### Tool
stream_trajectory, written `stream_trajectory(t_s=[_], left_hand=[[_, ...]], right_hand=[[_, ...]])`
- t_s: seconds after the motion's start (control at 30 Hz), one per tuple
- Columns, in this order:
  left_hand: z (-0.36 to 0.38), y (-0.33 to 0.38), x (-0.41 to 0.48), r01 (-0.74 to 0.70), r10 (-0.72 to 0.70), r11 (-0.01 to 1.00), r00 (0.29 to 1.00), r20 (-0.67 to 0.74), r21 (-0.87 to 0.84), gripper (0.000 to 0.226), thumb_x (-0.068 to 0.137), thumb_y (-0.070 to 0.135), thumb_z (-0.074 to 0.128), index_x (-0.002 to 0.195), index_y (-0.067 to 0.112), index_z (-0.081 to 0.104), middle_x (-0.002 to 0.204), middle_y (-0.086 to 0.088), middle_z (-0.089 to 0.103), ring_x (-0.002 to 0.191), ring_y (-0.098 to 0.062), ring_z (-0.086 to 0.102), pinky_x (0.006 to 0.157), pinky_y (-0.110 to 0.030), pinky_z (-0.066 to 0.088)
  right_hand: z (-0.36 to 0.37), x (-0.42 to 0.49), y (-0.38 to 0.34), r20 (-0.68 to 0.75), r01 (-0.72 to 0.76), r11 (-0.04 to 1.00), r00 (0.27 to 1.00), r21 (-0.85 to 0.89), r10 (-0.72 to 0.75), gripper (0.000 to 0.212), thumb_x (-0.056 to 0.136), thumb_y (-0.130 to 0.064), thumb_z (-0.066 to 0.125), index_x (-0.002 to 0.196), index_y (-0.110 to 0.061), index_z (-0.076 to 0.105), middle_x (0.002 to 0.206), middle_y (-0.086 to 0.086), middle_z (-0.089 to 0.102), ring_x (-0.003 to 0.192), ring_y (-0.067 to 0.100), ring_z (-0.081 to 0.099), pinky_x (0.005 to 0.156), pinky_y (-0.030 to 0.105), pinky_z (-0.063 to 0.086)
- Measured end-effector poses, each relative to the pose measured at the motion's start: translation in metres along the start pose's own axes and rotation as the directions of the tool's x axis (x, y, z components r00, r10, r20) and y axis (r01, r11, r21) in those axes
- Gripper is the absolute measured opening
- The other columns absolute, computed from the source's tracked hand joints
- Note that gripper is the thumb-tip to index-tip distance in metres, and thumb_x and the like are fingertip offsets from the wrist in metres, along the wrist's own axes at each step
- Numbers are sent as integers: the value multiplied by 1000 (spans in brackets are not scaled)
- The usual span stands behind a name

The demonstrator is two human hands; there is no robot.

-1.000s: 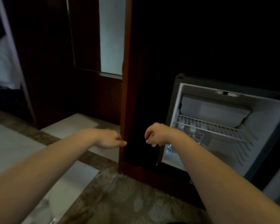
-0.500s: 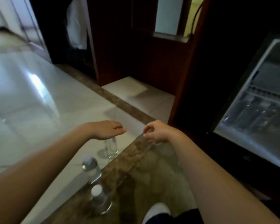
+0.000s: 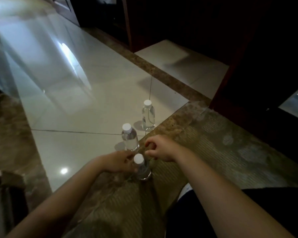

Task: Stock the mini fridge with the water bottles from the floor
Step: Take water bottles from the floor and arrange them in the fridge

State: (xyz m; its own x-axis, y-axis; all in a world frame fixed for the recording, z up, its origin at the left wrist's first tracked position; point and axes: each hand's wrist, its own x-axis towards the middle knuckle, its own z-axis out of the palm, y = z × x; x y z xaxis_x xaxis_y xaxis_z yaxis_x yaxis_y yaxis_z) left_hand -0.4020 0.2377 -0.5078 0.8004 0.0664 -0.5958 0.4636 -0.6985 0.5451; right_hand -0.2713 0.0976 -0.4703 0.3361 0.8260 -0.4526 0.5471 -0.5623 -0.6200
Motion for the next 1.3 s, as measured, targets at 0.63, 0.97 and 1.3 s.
stream_trajectory(t_s=[0.63,0.97,1.3], left_hand=[[78,-12,41,-144,-9,911,930,-367,-387,81,64,36,79,134,34,37,126,5,59,114,-9,59,98,-34,50],[47,73,77,-274,89,888,891,-446,-369,76,51,57,77,116,26,53,109,3,67,101,-15,65,91,-44,54],[-11,210,109,-459,323,857,834,-448,-234,37,73,26,76,105,23,57,93,10,65,90,-7,62,78,-22,49]], right_hand=[[21,-6,4,-31,-29,975,999,-220,23,34,96,-13,45,130,-8,41,128,17,51,113,33,54,87,40,45],[-61,-36,21,-109,-113,980,989,-165,95,28,98,-21,44,117,-2,51,120,18,58,110,32,56,88,39,45],[-179,-113,42,-298,-199,926,949,-322,100,35,99,-26,42,122,-4,54,119,13,59,105,26,56,79,33,42]])
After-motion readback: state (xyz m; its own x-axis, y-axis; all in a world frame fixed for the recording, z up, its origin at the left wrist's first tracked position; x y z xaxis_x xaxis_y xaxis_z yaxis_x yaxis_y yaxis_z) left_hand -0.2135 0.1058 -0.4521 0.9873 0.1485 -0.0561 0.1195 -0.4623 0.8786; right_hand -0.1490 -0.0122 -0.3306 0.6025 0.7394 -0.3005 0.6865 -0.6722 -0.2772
